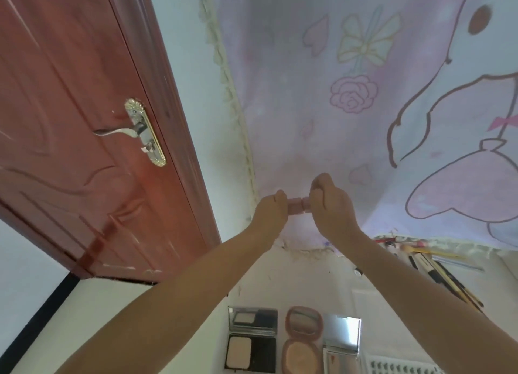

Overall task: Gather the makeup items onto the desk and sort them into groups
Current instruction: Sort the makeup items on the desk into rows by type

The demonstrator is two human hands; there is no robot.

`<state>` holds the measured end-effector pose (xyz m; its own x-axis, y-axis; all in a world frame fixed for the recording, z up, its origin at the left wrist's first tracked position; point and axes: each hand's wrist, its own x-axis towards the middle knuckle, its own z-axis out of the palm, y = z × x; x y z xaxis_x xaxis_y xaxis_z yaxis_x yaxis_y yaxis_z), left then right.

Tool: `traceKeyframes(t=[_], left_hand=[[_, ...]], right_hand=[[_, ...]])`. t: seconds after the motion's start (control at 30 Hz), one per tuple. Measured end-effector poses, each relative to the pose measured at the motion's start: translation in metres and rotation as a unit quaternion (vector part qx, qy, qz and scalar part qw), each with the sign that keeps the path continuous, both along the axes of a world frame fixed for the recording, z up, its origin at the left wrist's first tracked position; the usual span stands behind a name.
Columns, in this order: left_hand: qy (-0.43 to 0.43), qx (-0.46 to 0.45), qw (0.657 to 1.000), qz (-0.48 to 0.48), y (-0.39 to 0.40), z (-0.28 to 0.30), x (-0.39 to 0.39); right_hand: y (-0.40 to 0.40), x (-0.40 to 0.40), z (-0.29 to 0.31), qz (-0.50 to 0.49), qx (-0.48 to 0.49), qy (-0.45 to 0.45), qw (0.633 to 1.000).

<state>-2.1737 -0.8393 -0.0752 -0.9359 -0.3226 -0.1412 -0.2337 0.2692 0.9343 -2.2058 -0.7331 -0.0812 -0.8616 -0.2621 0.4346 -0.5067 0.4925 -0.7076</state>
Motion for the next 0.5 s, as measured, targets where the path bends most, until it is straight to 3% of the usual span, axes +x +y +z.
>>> traceKeyframes(t=[0.1,0.3,0.43,0.5], left_hand=[[0.039,-0.011,0.999,-0.021,-0.008,0.007,-0.003],[0.11,-0.057,0.987,-0.107,-0.022,0.013,-0.005],[0.141,-0.1,0.976,-0.134,-0.023,0.01,-0.005],[0.136,-0.087,0.976,-0.145,-0.022,0.011,-0.007]], right_hand=[[0.002,-0.001,0.012,0.042,0.012,0.034,0.998],[0.021,-0.011,0.026,0.085,-0.05,-0.234,0.967],[0.031,-0.011,0.034,0.121,-0.147,-0.293,0.937],[0.037,-0.012,0.036,0.131,-0.153,-0.272,0.941]])
